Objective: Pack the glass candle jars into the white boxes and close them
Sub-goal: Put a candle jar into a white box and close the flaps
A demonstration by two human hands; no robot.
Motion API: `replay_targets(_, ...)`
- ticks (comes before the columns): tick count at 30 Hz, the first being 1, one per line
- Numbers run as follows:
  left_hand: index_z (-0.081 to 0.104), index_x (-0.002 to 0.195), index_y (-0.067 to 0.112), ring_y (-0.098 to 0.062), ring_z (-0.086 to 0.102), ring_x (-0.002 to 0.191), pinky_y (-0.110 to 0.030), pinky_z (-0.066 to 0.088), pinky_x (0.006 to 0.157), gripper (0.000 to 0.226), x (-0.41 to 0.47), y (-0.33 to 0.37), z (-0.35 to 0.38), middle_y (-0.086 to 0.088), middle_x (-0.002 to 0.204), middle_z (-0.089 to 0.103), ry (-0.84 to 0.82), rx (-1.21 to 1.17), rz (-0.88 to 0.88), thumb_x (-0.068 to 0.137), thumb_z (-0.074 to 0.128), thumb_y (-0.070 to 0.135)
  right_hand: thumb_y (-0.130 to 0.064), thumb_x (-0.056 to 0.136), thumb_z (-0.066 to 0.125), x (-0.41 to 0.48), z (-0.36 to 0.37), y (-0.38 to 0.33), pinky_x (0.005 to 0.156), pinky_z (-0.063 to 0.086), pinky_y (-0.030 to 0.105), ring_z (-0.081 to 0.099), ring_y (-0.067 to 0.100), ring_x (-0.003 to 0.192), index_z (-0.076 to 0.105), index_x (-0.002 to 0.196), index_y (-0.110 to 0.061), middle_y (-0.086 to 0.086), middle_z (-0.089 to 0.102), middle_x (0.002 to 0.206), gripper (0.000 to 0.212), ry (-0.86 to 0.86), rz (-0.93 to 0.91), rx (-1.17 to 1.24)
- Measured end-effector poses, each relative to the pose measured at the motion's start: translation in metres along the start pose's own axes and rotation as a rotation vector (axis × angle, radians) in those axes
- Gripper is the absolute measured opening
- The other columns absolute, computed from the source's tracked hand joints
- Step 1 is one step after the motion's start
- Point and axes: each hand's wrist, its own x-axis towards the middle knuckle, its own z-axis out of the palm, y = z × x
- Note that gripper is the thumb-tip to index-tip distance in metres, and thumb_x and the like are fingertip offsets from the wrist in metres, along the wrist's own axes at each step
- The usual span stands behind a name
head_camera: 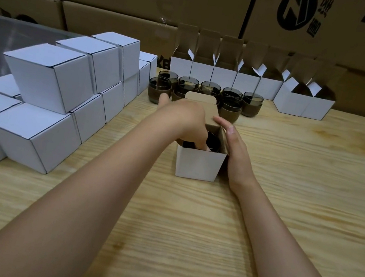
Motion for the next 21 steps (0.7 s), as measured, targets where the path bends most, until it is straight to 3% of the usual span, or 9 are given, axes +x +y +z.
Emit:
replay_targets(4, 0.066, 0.111, 0.025, -0.022, 0.048, 0.114, -0.043, 0.027, 0.101, 0.054, -0.003, 0.002, -0.007, 0.001, 0.111, 0.061, -0.065, 0.154, 0.040, 0.082, 0.052, 0.068, -0.053, 0.092, 0.029, 0.001, 0.000, 0.002, 0.099, 0.039, 0.024, 0.048, -0.002, 0.122, 0.056, 0.121, -0.042, -0.017, 0.055, 0.128, 0.041, 0.003, -0.008, 0.003)
replay_targets(7, 0.066, 0.105, 0.027, -0.015, 0.056, 0.096, -0.035, 0.047, 0.086, 0.048, -0.009, -0.006, -0.005, 0.002, 0.105, 0.062, 0.002, -0.160, 0.106, 0.087, 0.045, 0.066, -0.051, 0.093, 0.030, 0.001, 0.000, 0.002, 0.102, 0.039, 0.029, 0.049, 0.006, 0.125, 0.056, 0.123, -0.038, -0.009, 0.057, 0.131, 0.042, -0.002, -0.012, 0.027)
replay_targets(9, 0.065, 0.093, 0.028, -0.008, 0.054, 0.078, -0.026, 0.044, 0.062, 0.034, -0.015, -0.015, -0.002, 0.006, 0.088, 0.059, 0.265, -0.493, 0.114, 0.094, 0.044, 0.055, -0.050, 0.093, 0.030, 0.001, 0.000, 0.002, 0.098, 0.041, 0.022, 0.048, 0.007, 0.126, 0.055, 0.125, -0.036, -0.010, 0.056, 0.132, 0.043, 0.000, -0.013, 0.034)
replay_targets(10, 0.065, 0.096, 0.026, -0.010, 0.054, 0.077, -0.025, 0.041, 0.060, 0.030, -0.015, -0.021, 0.003, 0.006, 0.085, 0.058, 0.465, -0.613, 0.079, 0.098, 0.043, 0.046, -0.051, 0.092, 0.029, 0.001, 0.001, 0.001, 0.095, 0.043, 0.019, 0.047, 0.006, 0.126, 0.055, 0.125, -0.036, -0.011, 0.055, 0.132, 0.044, 0.002, -0.007, 0.038)
replay_targets(12, 0.063, 0.107, 0.024, -0.016, 0.059, 0.088, -0.030, 0.047, 0.069, 0.025, -0.014, -0.032, 0.018, 0.005, 0.095, 0.062, 0.775, -0.849, -0.042, 0.101, 0.040, 0.024, -0.053, 0.092, 0.028, 0.000, 0.000, 0.001, 0.100, 0.042, 0.023, 0.047, 0.006, 0.127, 0.055, 0.125, -0.037, -0.011, 0.054, 0.133, 0.045, 0.006, 0.001, 0.036)
replay_targets(13, 0.060, 0.113, 0.025, -0.017, 0.059, 0.092, -0.032, 0.049, 0.076, 0.028, -0.012, -0.037, 0.029, 0.004, 0.103, 0.062, 0.822, -1.015, -0.110, 0.099, 0.039, 0.013, -0.054, 0.092, 0.028, 0.000, 0.000, 0.002, 0.104, 0.041, 0.028, 0.047, 0.006, 0.127, 0.055, 0.125, -0.037, -0.010, 0.054, 0.133, 0.046, 0.008, 0.004, 0.033)
replay_targets(16, 0.047, 0.131, 0.022, -0.017, 0.059, 0.095, -0.033, 0.049, 0.080, 0.046, -0.007, -0.043, 0.060, -0.004, 0.119, 0.058, 0.553, -1.556, -0.281, 0.092, 0.043, -0.002, -0.055, 0.092, 0.027, -0.001, 0.000, 0.002, 0.102, 0.041, 0.028, 0.048, 0.005, 0.125, 0.056, 0.127, -0.037, -0.010, 0.054, 0.133, 0.049, 0.011, 0.007, 0.039)
replay_targets(18, 0.042, 0.138, 0.018, -0.018, 0.058, 0.103, -0.030, 0.048, 0.083, 0.045, -0.004, -0.040, 0.073, -0.005, 0.120, 0.058, 0.383, -1.621, -0.275, 0.094, 0.050, 0.011, -0.054, 0.093, 0.026, -0.001, 0.000, 0.001, 0.098, 0.042, 0.022, 0.048, 0.004, 0.124, 0.056, 0.128, -0.035, -0.009, 0.054, 0.134, 0.050, 0.012, 0.008, 0.037)
replay_targets(21, 0.047, 0.135, 0.018, -0.012, 0.061, 0.101, -0.025, 0.050, 0.080, 0.040, -0.004, -0.027, 0.083, 0.000, 0.116, 0.063, 0.290, -1.724, -0.138, 0.096, 0.052, 0.027, -0.054, 0.093, 0.025, -0.002, 0.001, -0.002, 0.091, 0.042, 0.012, 0.048, 0.001, 0.122, 0.055, 0.128, -0.036, -0.009, 0.053, 0.134, 0.049, 0.016, 0.010, 0.023)
